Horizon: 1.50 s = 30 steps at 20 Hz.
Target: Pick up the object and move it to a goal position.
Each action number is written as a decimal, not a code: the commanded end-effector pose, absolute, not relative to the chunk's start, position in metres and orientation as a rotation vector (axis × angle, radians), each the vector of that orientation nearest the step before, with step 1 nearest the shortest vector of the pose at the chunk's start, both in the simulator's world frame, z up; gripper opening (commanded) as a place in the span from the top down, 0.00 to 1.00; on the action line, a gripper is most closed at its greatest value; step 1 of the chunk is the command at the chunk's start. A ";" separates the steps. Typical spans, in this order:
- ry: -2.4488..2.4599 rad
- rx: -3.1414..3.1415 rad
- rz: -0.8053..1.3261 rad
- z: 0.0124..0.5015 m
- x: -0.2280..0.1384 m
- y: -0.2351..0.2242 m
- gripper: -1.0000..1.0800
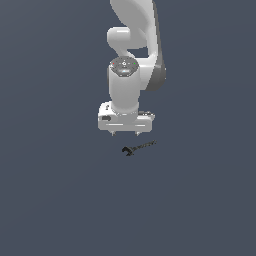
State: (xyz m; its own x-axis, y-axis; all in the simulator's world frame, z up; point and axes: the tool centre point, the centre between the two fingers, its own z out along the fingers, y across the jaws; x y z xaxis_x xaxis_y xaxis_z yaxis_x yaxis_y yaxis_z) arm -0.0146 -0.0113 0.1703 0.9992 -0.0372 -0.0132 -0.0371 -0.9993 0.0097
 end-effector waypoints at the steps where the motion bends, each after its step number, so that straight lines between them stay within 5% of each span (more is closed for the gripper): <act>1: -0.058 3.132 -0.021 0.170 -0.015 -0.011 0.04; 10: -0.083 3.100 -0.026 0.173 -0.011 -0.040 0.04; 30: -0.293 3.098 -0.021 0.159 -0.012 -0.026 0.04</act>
